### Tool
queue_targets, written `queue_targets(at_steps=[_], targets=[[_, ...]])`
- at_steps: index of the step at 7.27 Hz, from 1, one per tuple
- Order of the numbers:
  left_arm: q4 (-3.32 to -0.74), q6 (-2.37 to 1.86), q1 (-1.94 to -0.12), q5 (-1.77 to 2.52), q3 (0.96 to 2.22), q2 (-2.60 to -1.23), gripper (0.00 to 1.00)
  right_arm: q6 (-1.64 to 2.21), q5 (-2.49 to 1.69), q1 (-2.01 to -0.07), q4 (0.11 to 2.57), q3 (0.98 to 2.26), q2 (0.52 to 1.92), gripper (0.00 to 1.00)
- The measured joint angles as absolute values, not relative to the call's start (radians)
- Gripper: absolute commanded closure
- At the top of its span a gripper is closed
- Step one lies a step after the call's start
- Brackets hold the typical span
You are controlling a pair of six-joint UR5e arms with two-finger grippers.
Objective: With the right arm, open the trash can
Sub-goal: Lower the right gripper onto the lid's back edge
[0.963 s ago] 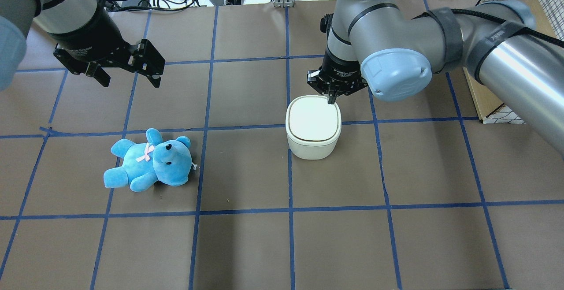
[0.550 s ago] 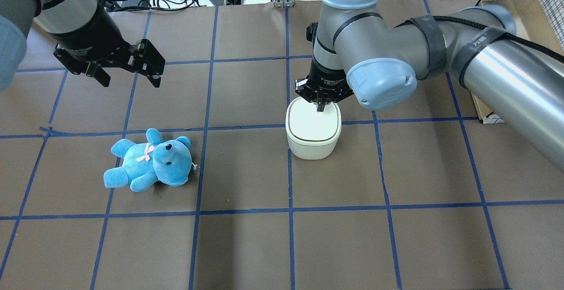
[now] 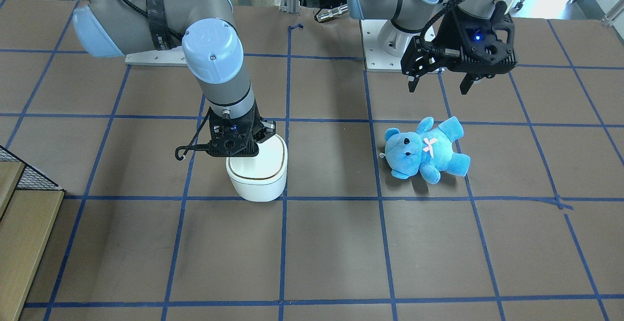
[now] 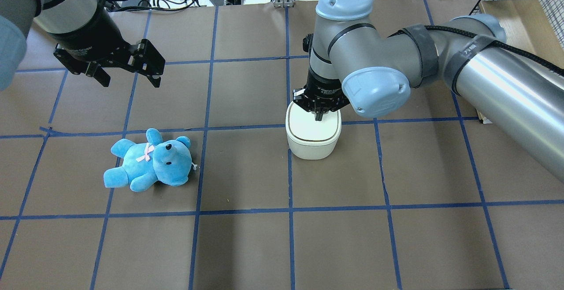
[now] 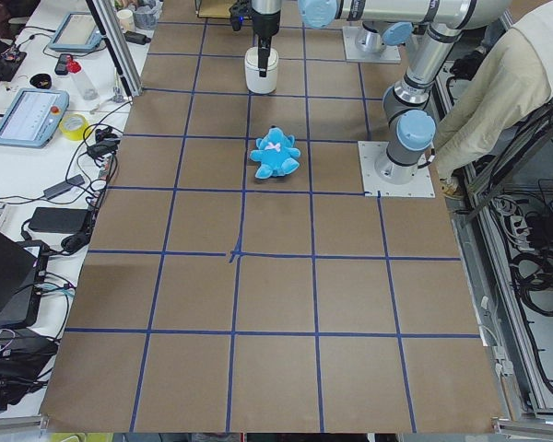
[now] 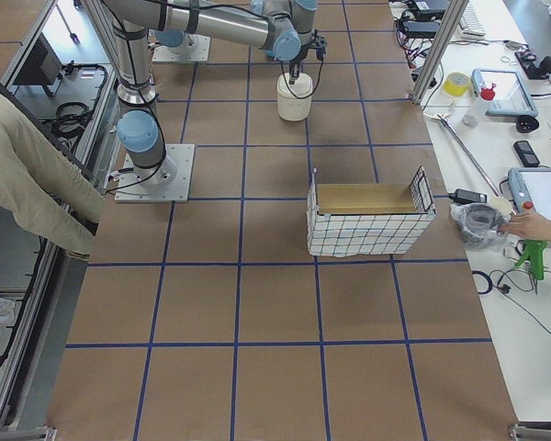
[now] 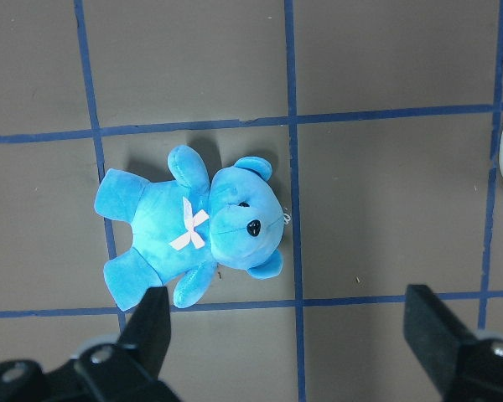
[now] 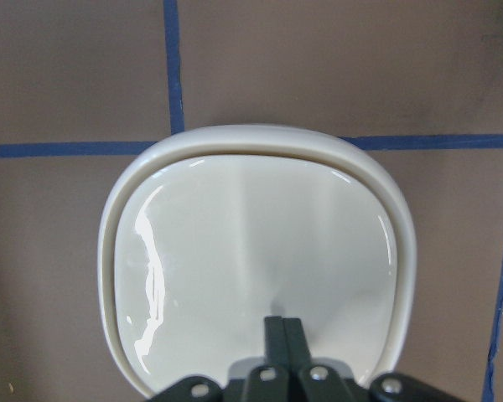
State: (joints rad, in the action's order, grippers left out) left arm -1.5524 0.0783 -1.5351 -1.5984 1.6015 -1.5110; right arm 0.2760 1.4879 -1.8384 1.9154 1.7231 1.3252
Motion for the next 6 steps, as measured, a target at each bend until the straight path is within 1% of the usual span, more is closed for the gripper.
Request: queue_targets(at_steps=[6], targets=[[-1.552, 0.079, -1.536, -1.598, 1.601, -1.511, 0.0, 0.292, 1.492, -1.836, 1.92, 1.724, 1.314, 1.0]])
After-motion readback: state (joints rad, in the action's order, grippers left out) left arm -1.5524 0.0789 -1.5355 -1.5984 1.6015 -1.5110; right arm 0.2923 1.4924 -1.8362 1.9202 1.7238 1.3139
